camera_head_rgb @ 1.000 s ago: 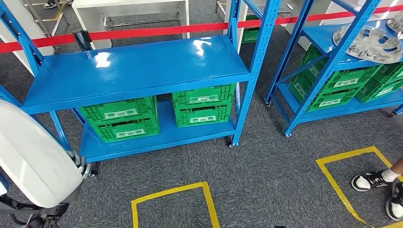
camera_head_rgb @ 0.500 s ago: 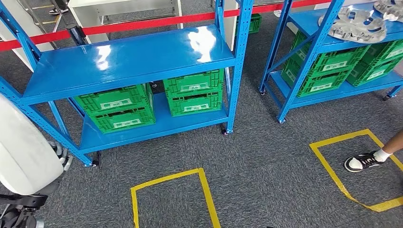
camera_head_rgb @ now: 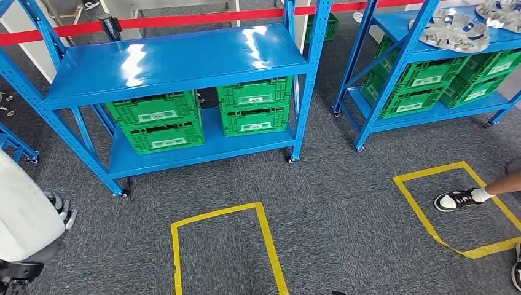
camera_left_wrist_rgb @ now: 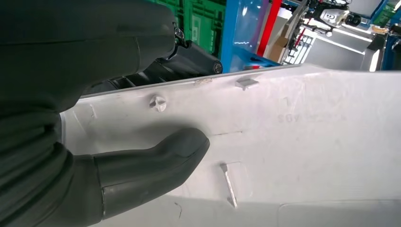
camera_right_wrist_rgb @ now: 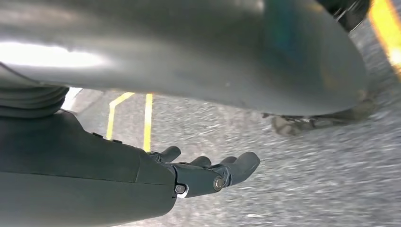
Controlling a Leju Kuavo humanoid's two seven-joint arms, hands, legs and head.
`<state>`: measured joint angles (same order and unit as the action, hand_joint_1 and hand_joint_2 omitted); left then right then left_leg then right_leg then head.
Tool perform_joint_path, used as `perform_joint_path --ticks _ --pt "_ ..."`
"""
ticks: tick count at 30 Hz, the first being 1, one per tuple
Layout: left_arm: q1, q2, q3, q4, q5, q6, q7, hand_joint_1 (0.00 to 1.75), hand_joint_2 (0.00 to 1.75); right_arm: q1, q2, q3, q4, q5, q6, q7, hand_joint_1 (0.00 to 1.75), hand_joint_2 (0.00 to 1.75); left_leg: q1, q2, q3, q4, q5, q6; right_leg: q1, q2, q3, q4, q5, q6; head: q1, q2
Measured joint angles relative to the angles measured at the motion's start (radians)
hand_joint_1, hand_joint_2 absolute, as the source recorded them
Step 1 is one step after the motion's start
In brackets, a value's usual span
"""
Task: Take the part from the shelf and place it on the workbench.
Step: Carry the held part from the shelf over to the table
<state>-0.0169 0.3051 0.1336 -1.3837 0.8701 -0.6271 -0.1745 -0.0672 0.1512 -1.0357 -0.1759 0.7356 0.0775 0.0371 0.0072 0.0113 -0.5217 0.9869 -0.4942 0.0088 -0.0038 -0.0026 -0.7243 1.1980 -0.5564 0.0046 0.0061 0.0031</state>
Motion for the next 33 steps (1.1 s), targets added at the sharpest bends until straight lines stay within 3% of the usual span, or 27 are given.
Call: perform_joint_path --ticks 1,2,3,5,7,9,11,12,14,16,17,18,20,22,23,24,26,27,28,30,31,32,33 --pt "0.013 0.000 0.008 0.000 0.003 -0.011 -0.007 1.75 1.75 0.000 -0.002 0.000 0.000 0.000 -0.008 0.007 0.00 0.00 -0.001 0.001 -0.016 0.004 0.010 0.000 -0.001 0.000 -0.008 0.062 -0.027 0.002 0.000 0.000" --pt "0.022 0.000 0.016 0.002 0.004 -0.021 -0.013 1.75 1.75 0.001 -0.005 0.000 0.000 0.000 -0.016 0.014 0.00 0.00 -0.001 0.001 -0.034 0.008 0.020 0.000 -0.001 0.000 -0.005 0.100 -0.028 0.003 0.000 0.000" --pt "0.030 -0.001 0.023 0.003 0.004 -0.028 -0.020 1.75 1.75 0.001 -0.010 0.000 0.000 -0.004 -0.025 0.018 0.00 0.00 -0.001 0.001 -0.052 0.014 0.030 -0.001 -0.001 0.000 0.013 0.106 -0.009 0.002 0.000 0.000" --pt "0.038 -0.008 0.035 0.004 -0.004 -0.035 -0.030 1.75 1.75 0.000 -0.023 -0.001 0.000 -0.019 -0.035 0.018 0.00 0.00 -0.001 -0.001 -0.085 0.025 0.046 -0.005 0.000 0.001 0.100 0.013 0.036 -0.006 0.000 0.000" --pt "0.042 -0.027 0.041 0.003 -0.025 -0.036 -0.037 1.75 1.75 -0.001 -0.038 -0.002 -0.001 -0.028 -0.033 0.010 0.00 0.00 -0.003 -0.002 -0.103 0.032 0.062 -0.013 0.005 0.002 0.201 -0.131 0.029 -0.017 0.000 0.000" --pt "0.042 -0.056 0.040 0.004 -0.052 -0.039 -0.042 1.75 1.75 -0.002 -0.050 -0.003 -0.001 -0.020 -0.028 0.004 0.00 0.00 -0.002 -0.002 -0.109 0.029 0.079 -0.025 0.010 0.003 0.238 -0.200 0.013 -0.025 0.000 0.000" --pt "0.040 -0.081 0.038 0.008 -0.068 -0.041 -0.049 1.75 1.75 -0.001 -0.057 -0.003 -0.001 -0.014 -0.027 0.001 0.00 0.00 -0.001 -0.003 -0.115 0.027 0.085 -0.038 0.008 0.002 0.227 -0.209 0.031 -0.036 0.001 0.000" --pt "0.040 -0.089 0.038 0.011 -0.071 -0.041 -0.052 1.75 1.75 -0.001 -0.061 -0.003 -0.001 -0.013 -0.025 -0.002 0.00 0.00 0.000 -0.005 -0.122 0.039 0.066 -0.044 0.006 0.000 0.220 -0.214 0.040 -0.043 0.000 0.000" --pt "0.038 -0.107 0.038 0.020 -0.072 -0.041 -0.058 1.75 1.75 0.000 -0.068 -0.003 -0.002 -0.012 -0.015 -0.013 0.00 0.00 0.003 -0.007 -0.145 0.117 -0.018 -0.054 0.002 -0.003 0.200 -0.216 0.062 -0.053 -0.002 0.000" --pt "0.036 -0.131 0.038 0.031 -0.074 -0.044 -0.067 1.75 1.75 0.001 -0.077 -0.003 -0.002 -0.010 -0.004 -0.021 0.00 0.00 0.005 -0.007 -0.167 0.240 -0.094 -0.062 0.003 -0.004 0.173 -0.211 0.080 -0.054 -0.004 0.000" --pt "0.035 -0.144 0.038 0.037 -0.080 -0.046 -0.073 1.75 1.75 0.000 -0.083 -0.003 -0.002 -0.009 -0.001 -0.020 0.00 0.00 0.006 -0.007 -0.167 0.284 -0.102 -0.064 0.003 -0.004 0.157 -0.207 0.090 -0.053 -0.004 0.000" --pt "0.034 -0.155 0.038 0.041 -0.087 -0.047 -0.079 1.75 1.75 0.000 -0.089 -0.003 -0.002 -0.009 0.000 -0.018 0.00 0.00 0.006 -0.007 -0.154 0.298 -0.088 -0.065 0.002 -0.005 0.139 -0.201 0.099 -0.051 -0.004 0.000" --pt "0.028 -0.172 0.039 0.045 -0.102 -0.049 -0.088 1.75 1.75 0.000 -0.099 -0.004 -0.002 -0.012 0.000 -0.012 0.00 0.00 0.006 -0.007 -0.082 0.226 -0.035 -0.063 0.001 -0.006 0.106 -0.186 0.114 -0.045 -0.004 0.000" --pt "0.017 -0.186 0.041 0.048 -0.108 -0.053 -0.087 1.75 1.75 -0.001 -0.108 -0.004 -0.003 -0.015 -0.004 -0.008 0.00 0.00 0.003 -0.009 0.013 0.090 -0.039 -0.056 0.001 -0.006 0.082 -0.175 0.129 -0.035 -0.003 0.000" --pt "0.012 -0.192 0.044 0.050 -0.109 -0.057 -0.085 1.75 1.75 -0.002 -0.112 -0.006 -0.003 -0.016 -0.008 -0.006 0.00 0.00 0.000 -0.011 0.039 0.042 -0.053 -0.050 0.001 -0.006 0.076 -0.173 0.138 -0.029 -0.003 0.000" --pt "0.008 -0.198 0.048 0.053 -0.111 -0.060 -0.082 1.75 1.75 -0.002 -0.115 -0.006 -0.004 -0.017 -0.010 -0.003 0.00 0.00 -0.004 -0.012 0.049 0.018 -0.064 -0.042 0.001 -0.006 0.073 -0.174 0.148 -0.024 -0.003 0.000" --pt "0.004 -0.207 0.055 0.060 -0.116 -0.065 -0.079 1.75 1.75 -0.001 -0.121 -0.008 -0.004 -0.018 -0.013 0.003 0.00 0.00 -0.004 -0.009 0.035 0.012 -0.051 -0.023 0.000 -0.005 0.070 -0.177 0.161 -0.012 -0.003 0.000" --pt "0.001 -0.212 0.056 0.063 -0.118 -0.066 -0.078 1.75 1.75 0.001 -0.123 -0.008 -0.004 -0.018 -0.013 0.004 0.00 0.00 -0.003 -0.008 0.027 0.011 -0.041 -0.012 -0.001 -0.004 0.064 -0.167 0.145 -0.007 -0.002 0.000" --pt "-0.002 -0.216 0.057 0.065 -0.119 -0.066 -0.077 1.75 1.75 0.001 -0.125 -0.009 -0.004 -0.018 -0.011 0.005 0.00 0.00 -0.001 -0.006 0.018 0.010 -0.029 -0.003 -0.002 -0.002 0.054 -0.141 0.111 -0.002 -0.002 0.000" --pt "-0.006 -0.223 0.058 0.071 -0.121 -0.069 -0.069 1.75 1.75 0.002 -0.126 -0.009 -0.004 -0.020 -0.004 0.007 0.00 0.00 0.000 -0.004 -0.010 0.012 -0.005 0.008 -0.004 0.000 0.024 -0.032 0.005 0.005 0.000 0.000" --pt "-0.008 -0.225 0.059 0.074 -0.120 -0.071 -0.064 1.75 1.75 0.001 -0.126 -0.010 -0.004 -0.023 0.000 0.010 0.00 0.00 -0.001 -0.004 -0.027 0.015 0.008 0.009 -0.004 0.000 0.012 0.033 -0.034 0.007 0.000 0.000" --pt "-0.010 -0.227 0.060 0.079 -0.117 -0.073 -0.058 1.75 1.75 0.001 -0.127 -0.011 -0.004 -0.026 0.004 0.016 0.00 0.00 -0.002 -0.004 -0.046 0.019 0.020 0.009 -0.004 0.001 0.008 0.084 -0.049 0.008 0.000 0.000" --pt "-0.014 -0.228 0.061 0.083 -0.113 -0.074 -0.053 1.75 1.75 0.001 -0.127 -0.013 -0.003 -0.030 0.007 0.022 0.00 0.00 -0.002 -0.004 -0.066 0.024 0.032 0.008 -0.004 0.001 0.017 0.108 -0.037 0.007 0.001 0.000"
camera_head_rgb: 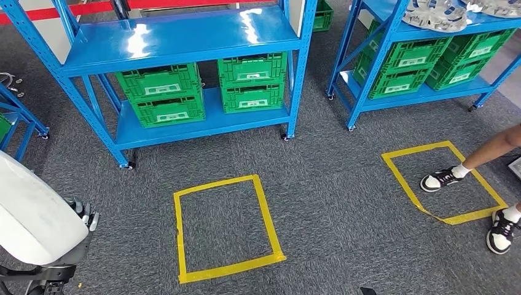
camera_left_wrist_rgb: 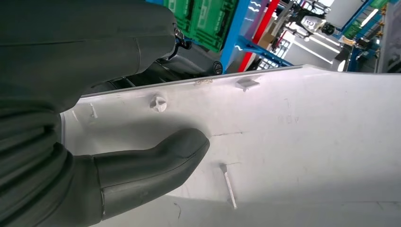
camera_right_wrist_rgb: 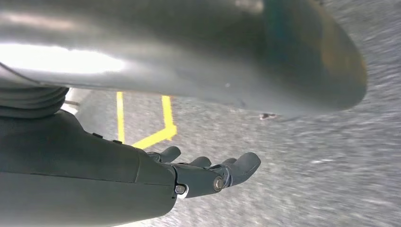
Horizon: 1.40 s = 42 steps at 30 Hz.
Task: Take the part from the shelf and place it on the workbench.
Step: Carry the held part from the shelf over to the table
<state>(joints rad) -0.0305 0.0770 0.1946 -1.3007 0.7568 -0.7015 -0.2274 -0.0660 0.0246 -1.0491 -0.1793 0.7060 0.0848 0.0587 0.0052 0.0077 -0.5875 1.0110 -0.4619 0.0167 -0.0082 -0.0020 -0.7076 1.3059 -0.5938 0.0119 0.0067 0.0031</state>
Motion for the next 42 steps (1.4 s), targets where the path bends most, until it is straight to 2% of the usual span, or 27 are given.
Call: perform_joint_path --ticks 1,3,5,7,9,10,13,14,15,16,18,20,21,22,24,25,26,29,30,32,34,36,37,38,40,41,42 --pt "-0.004 -0.001 0.001 0.004 0.003 -0.001 0.004 1.75 1.75 0.000 0.000 -0.002 0.000 -0.002 0.001 0.005 0.00 0.00 0.000 0.000 -0.021 0.006 0.012 -0.002 0.000 0.000 0.026 -0.010 0.028 -0.002 0.000 0.000" --pt "-0.010 -0.003 0.002 0.007 0.007 -0.001 0.008 1.75 1.75 -0.002 0.000 -0.004 0.000 -0.004 0.001 0.007 0.00 0.00 -0.001 0.000 -0.056 0.017 0.033 -0.009 0.000 0.000 0.123 -0.123 0.063 -0.008 0.000 0.000" --pt "-0.016 -0.003 0.003 0.008 0.008 -0.002 0.009 1.75 1.75 -0.005 0.000 -0.005 0.000 -0.004 0.001 0.009 0.00 0.00 -0.002 0.001 -0.074 0.022 0.053 -0.019 0.005 0.003 0.210 -0.256 0.043 -0.016 0.000 0.000" --pt "-0.021 -0.004 0.004 0.007 0.005 0.002 0.007 1.75 1.75 -0.005 0.001 -0.009 0.000 -0.004 0.001 0.026 0.00 0.00 -0.002 0.002 -0.076 0.014 0.075 -0.032 0.010 0.005 0.228 -0.306 0.032 -0.024 0.000 0.000" --pt "-0.016 -0.004 0.010 -0.003 -0.005 0.015 0.005 1.75 1.75 -0.005 0.004 -0.014 0.000 -0.003 -0.002 0.061 0.00 0.00 0.000 0.000 -0.082 0.014 0.072 -0.045 0.008 0.001 0.210 -0.310 0.054 -0.038 0.001 0.000" --pt "-0.010 -0.003 0.015 -0.013 -0.011 0.024 0.007 1.75 1.75 -0.006 0.008 -0.016 0.001 -0.004 -0.005 0.076 0.00 0.00 0.002 -0.002 -0.091 0.032 0.041 -0.051 0.006 -0.001 0.199 -0.312 0.068 -0.047 -0.001 0.000" --pt "0.000 0.001 0.035 -0.044 -0.029 0.050 0.031 1.75 1.75 -0.006 0.027 -0.029 0.001 -0.020 -0.008 0.065 0.00 0.00 0.004 -0.004 -0.122 0.187 -0.117 -0.063 0.005 -0.006 0.151 -0.312 0.110 -0.059 -0.004 0.000" --pt "0.003 0.003 0.041 -0.051 -0.033 0.056 0.045 1.75 1.75 -0.007 0.035 -0.035 0.001 -0.028 -0.005 0.051 0.00 0.00 0.004 -0.004 -0.124 0.245 -0.141 -0.066 0.006 -0.006 0.133 -0.310 0.124 -0.059 -0.004 0.000" --pt "0.005 0.006 0.045 -0.057 -0.035 0.061 0.058 1.75 1.75 -0.008 0.043 -0.040 0.001 -0.033 0.000 0.037 0.00 0.00 0.004 -0.004 -0.116 0.284 -0.138 -0.066 0.007 -0.007 0.114 -0.308 0.138 -0.058 -0.004 0.000" --pt "0.008 0.010 0.047 -0.061 -0.036 0.065 0.071 1.75 1.75 -0.009 0.051 -0.044 0.001 -0.034 0.008 0.026 0.00 0.00 0.004 -0.004 -0.095 0.295 -0.112 -0.065 0.007 -0.007 0.092 -0.304 0.153 -0.057 -0.004 0.000" --pt "0.012 0.022 0.048 -0.067 -0.035 0.071 0.086 1.75 1.75 -0.010 0.064 -0.046 0.001 -0.030 0.026 0.010 0.00 0.00 0.003 -0.005 -0.009 0.226 -0.061 -0.059 0.008 -0.009 0.053 -0.295 0.179 -0.053 -0.004 0.000" --pt "0.012 0.040 0.042 -0.079 -0.026 0.080 0.092 1.75 1.75 -0.013 0.075 -0.046 0.001 -0.029 0.042 -0.010 0.00 0.00 -0.002 -0.005 0.115 0.067 -0.088 -0.050 0.010 -0.009 0.026 -0.287 0.204 -0.045 -0.004 0.000" --pt "0.011 0.049 0.036 -0.084 -0.019 0.086 0.091 1.75 1.75 -0.014 0.079 -0.048 0.001 -0.032 0.048 -0.022 0.00 0.00 -0.006 -0.005 0.156 0.003 -0.110 -0.046 0.011 -0.010 0.019 -0.288 0.218 -0.041 -0.004 0.000" --pt "0.010 0.056 0.026 -0.085 -0.010 0.093 0.090 1.75 1.75 -0.014 0.082 -0.051 0.001 -0.037 0.051 -0.034 0.00 0.00 -0.010 -0.005 0.175 -0.035 -0.124 -0.042 0.010 -0.011 0.016 -0.291 0.232 -0.035 -0.005 0.000" --pt "0.005 0.065 -0.001 -0.076 0.005 0.106 0.087 1.75 1.75 -0.014 0.083 -0.062 0.001 -0.049 0.049 -0.043 0.00 0.00 -0.011 -0.003 0.160 -0.039 -0.110 -0.029 0.007 -0.011 0.015 -0.300 0.254 -0.023 -0.007 0.000" --pt "0.000 0.069 -0.016 -0.069 0.011 0.113 0.087 1.75 1.75 -0.013 0.083 -0.068 0.001 -0.053 0.044 -0.037 0.00 0.00 -0.009 -0.001 0.149 -0.039 -0.098 -0.020 0.005 -0.009 0.010 -0.294 0.242 -0.017 -0.007 0.000" --pt "-0.005 0.074 -0.031 -0.063 0.017 0.120 0.085 1.75 1.75 -0.011 0.084 -0.074 0.001 -0.055 0.037 -0.028 0.00 0.00 -0.006 0.001 0.136 -0.040 -0.084 -0.012 0.004 -0.007 0.002 -0.272 0.208 -0.012 -0.007 0.000" --pt "-0.016 0.102 -0.059 -0.049 0.041 0.136 0.072 1.75 1.75 -0.008 0.088 -0.084 0.002 -0.051 0.029 0.001 0.00 0.00 -0.004 0.005 0.083 -0.038 -0.038 -0.002 0.002 -0.003 -0.034 -0.099 0.041 -0.001 -0.004 0.000" --pt "-0.016 0.114 -0.062 -0.044 0.052 0.138 0.068 1.75 1.75 -0.006 0.090 -0.085 0.002 -0.045 0.029 0.009 0.00 0.00 -0.004 0.007 0.063 -0.035 -0.023 -0.003 0.002 -0.002 -0.037 -0.038 0.020 0.000 -0.004 0.000" --pt "-0.010 0.136 -0.063 -0.037 0.073 0.137 0.062 1.75 1.75 -0.004 0.094 -0.086 0.002 -0.036 0.028 0.025 0.00 0.00 -0.004 0.010 0.018 -0.024 0.006 -0.008 0.002 -0.002 -0.006 0.008 0.056 -0.002 -0.004 0.000" --pt "-0.003 0.155 -0.064 -0.034 0.087 0.136 0.060 1.75 1.75 -0.003 0.099 -0.086 0.002 -0.031 0.020 0.040 0.00 0.00 -0.004 0.011 -0.028 -0.006 0.030 -0.014 0.002 -0.001 0.087 -0.072 0.100 -0.011 -0.004 0.000" --pt "0.001 0.171 -0.065 -0.031 0.093 0.132 0.058 1.75 1.75 -0.005 0.102 -0.087 0.002 -0.032 0.013 0.046 0.00 0.00 -0.006 0.011 -0.057 0.009 0.048 -0.023 0.006 0.001 0.198 -0.221 0.062 -0.021 -0.004 0.000" --pt "0.001 0.177 -0.067 -0.029 0.095 0.127 0.054 1.75 1.75 -0.005 0.104 -0.087 0.002 -0.035 0.011 0.044 0.00 0.00 -0.006 0.011 -0.063 0.013 0.057 -0.028 0.009 0.002 0.227 -0.272 0.037 -0.025 -0.003 0.000" --pt "0.001 0.183 -0.069 -0.025 0.096 0.121 0.048 1.75 1.75 -0.005 0.106 -0.088 0.002 -0.038 0.008 0.039 0.00 0.00 -0.005 0.011 -0.065 0.011 0.066 -0.035 0.012 0.002 0.237 -0.299 0.025 -0.029 -0.003 0.000" --pt "-0.001 0.194 -0.076 -0.009 0.098 0.107 0.028 1.75 1.75 -0.004 0.109 -0.091 0.002 -0.044 0.001 0.019 0.00 0.00 -0.002 0.010 -0.071 0.004 0.081 -0.048 0.012 -0.001 0.218 -0.304 0.046 -0.042 -0.003 0.000" --pt "-0.001 0.197 -0.079 0.001 0.098 0.104 0.017 1.75 1.75 -0.004 0.109 -0.093 0.002 -0.046 -0.004 0.006 0.00 0.00 0.000 0.007 -0.078 0.011 0.064 -0.054 0.011 -0.003 0.206 -0.306 0.061 -0.050 -0.005 0.000" --pt "-0.001 0.199 -0.081 0.009 0.098 0.102 0.007 1.75 1.75 -0.004 0.110 -0.095 0.003 -0.047 -0.008 -0.007 0.00 0.00 0.001 0.004 -0.090 0.035 0.025 -0.059 0.009 -0.005 0.190 -0.308 0.078 -0.057 -0.008 0.000"
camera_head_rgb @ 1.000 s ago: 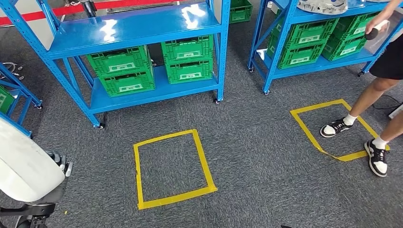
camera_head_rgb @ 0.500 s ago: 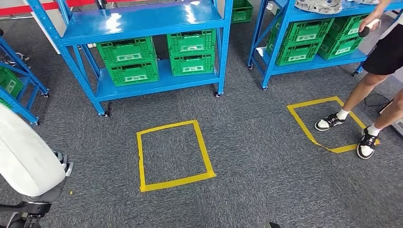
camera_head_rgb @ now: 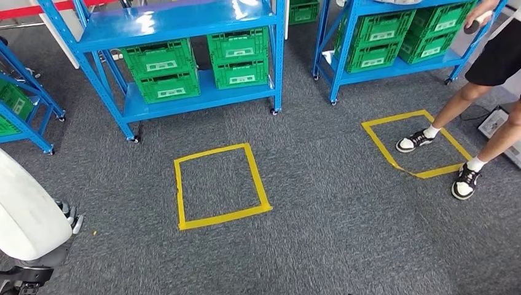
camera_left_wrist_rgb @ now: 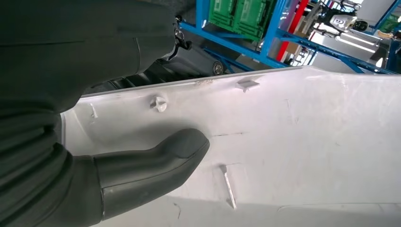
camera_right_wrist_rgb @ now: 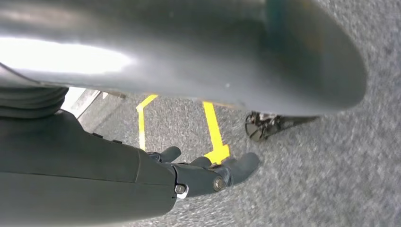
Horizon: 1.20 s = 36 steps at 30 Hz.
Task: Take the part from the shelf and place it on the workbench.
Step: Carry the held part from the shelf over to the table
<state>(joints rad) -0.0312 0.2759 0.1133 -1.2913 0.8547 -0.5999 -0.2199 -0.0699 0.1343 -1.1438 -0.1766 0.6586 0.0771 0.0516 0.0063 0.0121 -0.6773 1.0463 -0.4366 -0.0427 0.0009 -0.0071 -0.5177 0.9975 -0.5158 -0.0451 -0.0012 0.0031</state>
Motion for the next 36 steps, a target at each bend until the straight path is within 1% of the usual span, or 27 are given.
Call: perform_joint_path --ticks 2,3,4,5,6,7,8,10,11,12,14,16,18,19,20,21,22,24,26,28,29,30,32,33,34,35,36 --pt "0.001 -0.003 -0.002 0.009 -0.011 -0.001 -0.016 1.75 1.75 -0.001 -0.001 -0.001 0.000 -0.001 -0.002 -0.022 0.00 0.00 0.003 -0.004 -0.022 0.100 -0.114 -0.009 0.000 -0.002 -0.036 0.000 0.031 -0.007 -0.005 0.000" --pt "0.003 -0.009 -0.002 0.010 -0.024 0.000 -0.022 1.75 1.75 -0.001 -0.002 -0.002 0.000 0.002 0.001 -0.030 0.00 0.00 0.003 -0.005 -0.029 0.165 -0.154 -0.012 0.001 -0.002 -0.055 0.001 0.044 -0.007 -0.007 0.000" --pt "0.006 -0.017 -0.003 0.009 -0.043 0.002 -0.028 1.75 1.75 0.000 -0.003 -0.002 0.000 0.010 0.005 -0.037 0.00 0.00 0.004 -0.005 -0.028 0.218 -0.163 -0.013 0.002 -0.002 -0.075 0.002 0.059 -0.007 -0.008 0.000" --pt "0.009 -0.028 -0.003 0.007 -0.065 0.006 -0.032 1.75 1.75 0.000 -0.004 -0.001 0.000 0.021 0.009 -0.044 0.00 0.00 0.003 -0.005 -0.016 0.252 -0.145 -0.013 0.003 -0.002 -0.096 0.004 0.073 -0.005 -0.008 0.000" --pt "0.012 -0.039 -0.004 0.005 -0.085 0.012 -0.034 1.75 1.75 0.000 -0.006 0.000 0.000 0.034 0.013 -0.049 0.00 0.00 0.003 -0.006 0.009 0.253 -0.110 -0.010 0.004 -0.002 -0.116 0.007 0.086 -0.003 -0.008 0.000" --pt "0.014 -0.050 -0.004 0.002 -0.103 0.017 -0.036 1.75 1.75 0.001 -0.007 0.002 0.000 0.046 0.017 -0.057 0.00 0.00 0.003 -0.006 0.048 0.221 -0.079 -0.006 0.005 -0.003 -0.134 0.009 0.099 -0.001 -0.008 0.000" --pt "0.015 -0.059 -0.005 -0.001 -0.116 0.022 -0.037 1.75 1.75 0.001 -0.009 0.004 0.000 0.055 0.021 -0.064 0.00 0.00 0.001 -0.002 0.103 0.159 -0.072 0.000 0.007 -0.006 -0.147 0.013 0.109 0.001 -0.008 0.000" --pt "0.012 -0.074 -0.005 -0.006 -0.131 0.025 -0.039 1.75 1.75 0.001 -0.011 0.009 0.000 0.065 0.027 -0.078 0.00 0.00 -0.004 0.016 0.216 0.003 -0.123 0.012 0.010 -0.012 -0.158 0.022 0.124 0.009 -0.007 0.000" --pt "0.010 -0.081 -0.004 -0.007 -0.133 0.023 -0.041 1.75 1.75 0.001 -0.012 0.011 0.000 0.070 0.028 -0.081 0.00 0.00 -0.007 0.023 0.248 -0.049 -0.148 0.019 0.009 -0.018 -0.159 0.025 0.131 0.014 -0.007 0.000" --pt "0.009 -0.088 -0.003 -0.006 -0.135 0.019 -0.042 1.75 1.75 0.003 -0.014 0.013 0.000 0.076 0.030 -0.083 0.00 0.00 -0.010 0.023 0.260 -0.076 -0.158 0.026 0.008 -0.024 -0.159 0.025 0.138 0.021 -0.006 0.000" --pt "0.009 -0.103 0.001 0.001 -0.139 0.010 -0.046 1.75 1.75 0.004 -0.019 0.021 0.000 0.090 0.032 -0.076 0.00 0.00 -0.010 0.009 0.248 -0.075 -0.140 0.042 0.002 -0.027 -0.164 0.035 0.135 0.037 -0.006 0.000" --pt "0.009 -0.120 0.006 0.007 -0.149 0.002 -0.050 1.75 1.75 0.006 -0.022 0.029 0.000 0.101 0.028 -0.057 0.00 0.00 -0.006 -0.006 0.230 -0.076 -0.119 0.054 -0.001 -0.012 -0.193 0.111 0.074 0.051 -0.005 0.000" --pt "0.014 -0.138 0.015 0.009 -0.161 -0.002 -0.053 1.75 1.75 0.007 -0.024 0.034 0.000 0.106 0.019 -0.034 0.00 0.00 -0.006 -0.022 0.209 -0.074 -0.102 0.057 -0.003 -0.001 -0.236 0.244 -0.010 0.059 -0.004 0.000" --pt "0.020 -0.147 0.023 0.007 -0.167 -0.003 -0.052 1.75 1.75 0.008 -0.025 0.035 0.000 0.107 0.015 -0.025 0.00 0.00 -0.006 -0.031 0.200 -0.071 -0.095 0.055 -0.004 0.001 -0.246 0.291 -0.034 0.062 -0.004 0.000" --pt "0.026 -0.153 0.032 0.003 -0.173 -0.003 -0.052 1.75 1.75 0.008 -0.027 0.036 0.000 0.109 0.013 -0.018 0.00 0.00 -0.006 -0.039 0.192 -0.067 -0.089 0.053 -0.004 0.002 -0.241 0.309 -0.042 0.062 -0.004 0.000" --pt "0.034 -0.160 0.043 -0.004 -0.178 -0.004 -0.050 1.75 1.75 0.008 -0.029 0.036 0.000 0.111 0.014 -0.015 0.00 0.00 -0.006 -0.049 0.185 -0.062 -0.085 0.051 -0.005 0.005 -0.211 0.279 -0.029 0.062 -0.004 0.000" --pt "0.041 -0.166 0.055 -0.012 -0.182 -0.005 -0.048 1.75 1.75 0.008 -0.031 0.037 0.000 0.114 0.017 -0.014 0.00 0.00 -0.005 -0.058 0.179 -0.056 -0.083 0.048 -0.007 0.013 -0.166 0.218 -0.004 0.060 -0.004 0.000" --pt "0.050 -0.180 0.079 -0.030 -0.189 -0.007 -0.042 1.75 1.75 0.009 -0.035 0.039 0.000 0.119 0.026 -0.022 0.00 0.00 -0.003 -0.077 0.161 -0.043 -0.082 0.041 -0.010 0.054 -0.079 0.081 0.025 0.053 -0.004 0.000" --pt "0.054 -0.194 0.099 -0.047 -0.196 -0.011 -0.037 1.75 1.75 0.009 -0.037 0.043 0.000 0.123 0.035 -0.035 0.00 0.00 -0.001 -0.094 0.145 -0.037 -0.079 0.029 -0.009 0.072 -0.052 0.032 0.022 0.043 -0.004 0.000" --pt "0.061 -0.204 0.117 -0.062 -0.202 -0.018 -0.034 1.75 1.75 0.008 -0.037 0.047 0.000 0.127 0.043 -0.049 0.00 0.00 0.001 -0.108 0.139 -0.038 -0.075 0.016 -0.008 0.047 -0.051 0.026 0.026 0.030 -0.004 0.000" --pt "0.064 -0.208 0.125 -0.068 -0.204 -0.021 -0.034 1.75 1.75 0.006 -0.037 0.049 0.000 0.129 0.047 -0.056 0.00 0.00 0.001 -0.101 0.136 -0.035 -0.077 0.011 -0.008 0.036 -0.050 0.022 0.029 0.023 -0.005 0.000" --pt "0.063 -0.210 0.133 -0.074 -0.205 -0.024 -0.033 1.75 1.75 0.005 -0.037 0.051 0.000 0.131 0.050 -0.062 0.00 0.00 0.001 -0.082 0.126 -0.013 -0.092 0.005 -0.010 0.024 -0.049 0.017 0.033 0.016 -0.006 0.000" --pt "0.060 -0.215 0.145 -0.083 -0.206 -0.027 -0.033 1.75 1.75 0.004 -0.037 0.054 0.000 0.131 0.054 -0.068 0.00 0.00 0.002 -0.036 0.077 0.089 -0.150 -0.006 -0.011 -0.002 -0.050 0.013 0.035 0.007 -0.008 0.000" --pt "0.059 -0.218 0.150 -0.086 -0.206 -0.027 -0.033 1.75 1.75 0.004 -0.037 0.054 0.000 0.131 0.055 -0.068 0.00 0.00 0.004 -0.024 0.043 0.160 -0.184 -0.012 -0.010 -0.016 -0.051 0.013 0.034 0.005 -0.009 0.000" --pt "0.060 -0.220 0.152 -0.087 -0.206 -0.027 -0.032 1.75 1.75 0.004 -0.037 0.054 0.000 0.131 0.055 -0.068 0.00 0.00 0.005 -0.021 0.017 0.214 -0.203 -0.016 -0.010 -0.029 -0.052 0.013 0.034 0.004 -0.009 0.000" --pt "0.062 -0.222 0.154 -0.088 -0.206 -0.028 -0.032 1.75 1.75 0.005 -0.038 0.054 0.000 0.131 0.055 -0.068 0.00 0.00 0.006 -0.019 0.003 0.244 -0.207 -0.019 -0.010 -0.041 -0.053 0.013 0.034 0.004 -0.009 0.000" --pt "0.063 -0.223 0.157 -0.089 -0.206 -0.028 -0.031 1.75 1.75 0.004 -0.038 0.054 0.000 0.131 0.055 -0.068 0.00 0.00 0.007 -0.016 0.012 0.230 -0.189 -0.020 -0.010 -0.054 -0.053 0.014 0.034 0.004 -0.009 0.000"
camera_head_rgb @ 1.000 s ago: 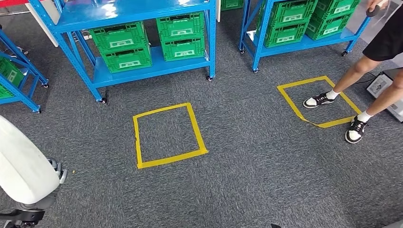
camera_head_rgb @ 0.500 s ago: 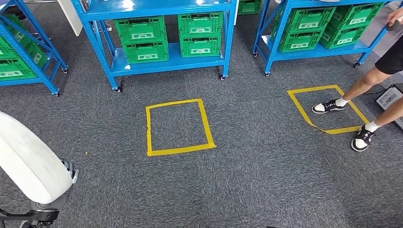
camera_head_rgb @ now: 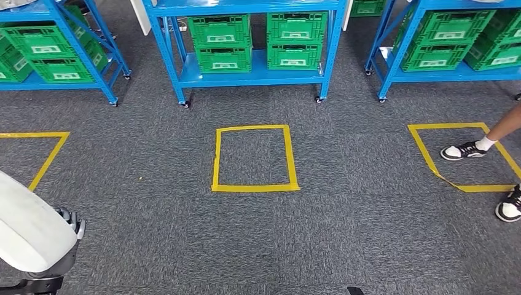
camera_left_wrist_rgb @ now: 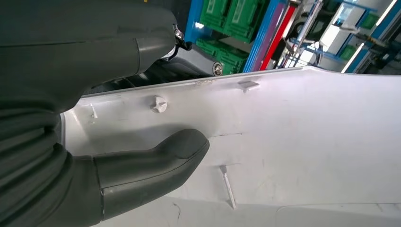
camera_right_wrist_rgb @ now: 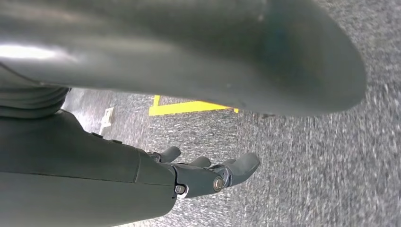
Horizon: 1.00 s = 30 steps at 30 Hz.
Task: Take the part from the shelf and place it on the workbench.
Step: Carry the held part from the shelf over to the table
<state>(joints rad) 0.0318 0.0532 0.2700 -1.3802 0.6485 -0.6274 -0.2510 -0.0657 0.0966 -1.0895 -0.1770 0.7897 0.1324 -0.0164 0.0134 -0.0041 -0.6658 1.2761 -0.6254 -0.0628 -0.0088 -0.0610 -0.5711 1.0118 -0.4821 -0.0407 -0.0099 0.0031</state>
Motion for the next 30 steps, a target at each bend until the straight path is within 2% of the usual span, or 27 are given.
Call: perform_joint_path --ticks 1,2,3,4,5,7,8,10,11,12,13,14,15,16,17,19,20,21,22,23,24,25,26,27,28,29,30 --pt "0.000 -0.001 0.003 -0.002 0.000 0.000 0.000 1.75 1.75 -0.001 0.000 0.000 0.000 0.000 0.000 0.000 0.00 0.00 0.000 0.009 0.028 -0.054 0.033 0.001 0.000 -0.012 0.000 0.001 -0.001 0.001 0.000 0.000" --pt "0.000 -0.001 0.005 -0.005 0.000 0.000 0.001 1.75 1.75 -0.002 0.000 0.001 0.000 0.000 0.001 0.001 0.00 0.00 0.000 0.030 0.067 -0.128 0.067 0.003 0.001 -0.024 0.001 0.004 -0.002 0.003 0.000 0.000" --pt "-0.002 -0.001 0.007 -0.007 0.000 -0.001 0.001 1.75 1.75 -0.003 0.000 0.001 0.000 -0.002 0.000 0.004 0.00 0.00 -0.002 0.052 0.101 -0.198 0.096 0.008 0.003 -0.035 0.002 0.006 -0.004 0.007 0.000 0.000" --pt "-0.005 -0.002 0.007 -0.010 -0.002 -0.002 0.000 1.75 1.75 -0.004 0.001 0.002 0.000 -0.003 -0.002 0.009 0.00 0.00 -0.005 0.067 0.123 -0.244 0.112 0.015 0.005 -0.045 0.002 0.009 -0.005 0.013 0.001 0.000" --pt "-0.009 -0.002 0.008 -0.012 -0.005 -0.002 -0.004 1.75 1.75 -0.005 0.001 0.002 0.000 -0.005 -0.005 0.015 0.00 0.00 -0.007 0.075 0.129 -0.263 0.117 0.023 0.007 -0.054 0.003 0.010 -0.005 0.018 0.002 0.000" --pt "-0.014 -0.001 0.012 -0.015 -0.010 0.002 -0.015 1.75 1.75 -0.008 0.001 0.001 0.000 -0.008 -0.011 0.021 0.00 0.00 -0.009 0.054 0.120 -0.264 0.122 0.038 0.008 -0.073 0.005 0.009 -0.003 0.031 0.002 0.000" --pt "-0.014 0.001 0.015 -0.017 -0.009 0.005 -0.021 1.75 1.75 -0.010 0.000 0.001 0.000 -0.011 -0.012 0.020 0.00 0.00 -0.008 0.043 0.118 -0.266 0.126 0.045 0.005 -0.067 0.006 0.012 -0.006 0.038 0.002 0.000" --pt "-0.015 0.004 0.020 -0.024 0.004 0.009 -0.022 1.75 1.75 -0.011 0.000 0.001 0.000 -0.015 -0.010 0.019 0.00 0.00 -0.003 0.022 0.118 -0.270 0.135 0.057 0.001 -0.014 -0.011 0.057 -0.041 0.051 0.004 0.000" --pt "-0.016 0.005 0.021 -0.026 0.013 0.010 -0.018 1.75 1.75 -0.010 0.000 0.001 0.000 -0.015 -0.010 0.022 0.00 0.00 -0.002 0.011 0.116 -0.271 0.139 0.062 -0.001 0.021 -0.036 0.112 -0.074 0.055 0.005 0.000" --pt "-0.015 0.006 0.021 -0.028 0.019 0.010 -0.012 1.75 1.75 -0.008 0.000 0.001 0.000 -0.012 -0.010 0.027 0.00 0.00 -0.002 -0.002 0.112 -0.270 0.141 0.065 -0.001 0.043 -0.066 0.180 -0.110 0.056 0.006 0.000" --pt "-0.011 0.006 0.021 -0.030 0.026 0.012 -0.004 1.75 1.75 -0.005 0.000 0.001 0.000 -0.009 -0.010 0.034 0.00 0.00 -0.002 -0.015 0.108 -0.268 0.142 0.066 0.000 0.052 -0.096 0.245 -0.137 0.056 0.007 0.000" --pt "-0.005 0.006 0.021 -0.031 0.038 0.014 0.006 1.75 1.75 -0.002 0.000 0.001 0.000 -0.004 -0.011 0.040 0.00 0.00 -0.003 -0.031 0.105 -0.266 0.143 0.066 0.000 0.056 -0.115 0.288 -0.148 0.054 0.007 0.000" --pt "0.003 0.006 0.021 -0.031 0.057 0.016 0.015 1.75 1.75 -0.001 0.000 0.001 0.000 0.002 -0.011 0.046 0.00 0.00 -0.003 -0.046 0.103 -0.264 0.144 0.066 0.000 0.058 -0.116 0.290 -0.137 0.052 0.007 0.000" --pt "0.010 0.009 0.021 -0.029 0.083 0.018 0.023 1.75 1.75 0.000 0.001 0.002 0.000 0.008 -0.011 0.053 0.00 0.00 -0.003 -0.061 0.102 -0.262 0.144 0.064 0.000 0.063 -0.097 0.253 -0.109 0.049 0.007 0.000" --pt "0.017 0.014 0.021 -0.027 0.109 0.017 0.029 1.75 1.75 0.001 0.002 0.003 0.000 0.015 -0.010 0.056 0.00 0.00 -0.003 -0.075 0.102 -0.259 0.144 0.062 0.000 0.075 -0.066 0.188 -0.073 0.045 0.007 0.000" --pt "0.028 0.031 0.021 -0.021 0.155 0.006 0.030 1.75 1.75 0.002 0.006 0.006 0.000 0.024 -0.004 0.054 0.00 0.00 -0.003 -0.100 0.097 -0.254 0.144 0.053 -0.003 0.116 -0.007 0.064 -0.029 0.038 0.007 0.000" --pt "0.032 0.042 0.021 -0.018 0.172 -0.002 0.026 1.75 1.75 0.003 0.008 0.008 0.000 0.027 0.000 0.048 0.00 0.00 -0.004 -0.111 0.092 -0.253 0.145 0.046 -0.003 0.128 0.006 0.032 -0.024 0.035 0.007 0.000" --pt "0.037 0.053 0.021 -0.015 0.188 -0.010 0.019 1.75 1.75 0.003 0.012 0.010 0.000 0.028 0.004 0.040 0.00 0.00 -0.003 -0.122 0.087 -0.253 0.148 0.038 -0.001 0.129 0.010 0.022 -0.026 0.032 0.007 0.000" --pt "0.042 0.064 0.021 -0.014 0.200 -0.017 0.011 1.75 1.75 0.003 0.016 0.012 0.000 0.029 0.007 0.031 0.00 0.00 -0.001 -0.135 0.082 -0.256 0.151 0.031 -0.001 0.116 0.010 0.019 -0.023 0.028 0.007 0.000" --pt "0.048 0.073 0.022 -0.015 0.210 -0.021 0.004 1.75 1.75 0.002 0.020 0.013 0.000 0.029 0.008 0.023 0.00 0.00 0.001 -0.131 0.079 -0.257 0.152 0.024 -0.001 0.103 0.011 0.016 -0.021 0.021 0.007 0.000" --pt "0.053 0.081 0.023 -0.015 0.218 -0.024 -0.001 1.75 1.75 0.001 0.024 0.015 0.000 0.028 0.008 0.015 0.00 0.00 0.001 -0.111 0.073 -0.249 0.146 0.019 -0.002 0.091 0.013 0.011 -0.019 0.013 0.006 0.000" --pt "0.055 0.087 0.023 -0.015 0.224 -0.025 -0.004 1.75 1.75 0.001 0.027 0.015 0.000 0.026 0.008 0.010 0.00 0.00 0.000 -0.081 0.059 -0.223 0.129 0.015 -0.003 0.077 0.015 0.006 -0.017 0.005 0.005 0.000" --pt "0.056 0.091 0.023 -0.015 0.226 -0.024 -0.004 1.75 1.75 0.001 0.030 0.015 0.000 0.024 0.008 0.006 0.00 0.00 -0.001 -0.045 0.038 -0.176 0.102 0.012 -0.003 0.063 0.016 0.004 -0.016 0.000 0.004 0.000" --pt "0.057 0.093 0.023 -0.015 0.228 -0.020 -0.004 1.75 1.75 0.002 0.031 0.015 0.000 0.021 0.010 0.004 0.00 0.00 -0.001 -0.021 0.009 -0.114 0.069 0.008 -0.002 0.048 0.016 0.003 -0.018 -0.004 0.003 0.000" --pt "0.061 0.093 0.023 -0.015 0.226 -0.014 -0.005 1.75 1.75 0.004 0.033 0.015 0.000 0.019 0.013 0.005 0.00 0.00 0.001 -0.010 -0.021 -0.049 0.041 0.004 -0.001 0.033 0.016 0.004 -0.019 -0.006 0.003 0.000" --pt "0.067 0.093 0.023 -0.016 0.223 -0.007 -0.006 1.75 1.75 0.005 0.034 0.015 0.000 0.021 0.016 0.009 0.00 0.00 0.002 -0.005 -0.041 -0.003 0.026 0.001 -0.001 0.019 0.016 0.004 -0.020 -0.007 0.003 0.000" --pt "0.073 0.093 0.022 -0.017 0.217 0.000 -0.008 1.75 1.75 0.005 0.037 0.017 0.000 0.029 0.020 0.018 0.00 0.00 0.003 -0.003 -0.046 0.011 0.029 -0.001 -0.001 0.005 0.017 0.004 -0.021 -0.007 0.003 0.000"
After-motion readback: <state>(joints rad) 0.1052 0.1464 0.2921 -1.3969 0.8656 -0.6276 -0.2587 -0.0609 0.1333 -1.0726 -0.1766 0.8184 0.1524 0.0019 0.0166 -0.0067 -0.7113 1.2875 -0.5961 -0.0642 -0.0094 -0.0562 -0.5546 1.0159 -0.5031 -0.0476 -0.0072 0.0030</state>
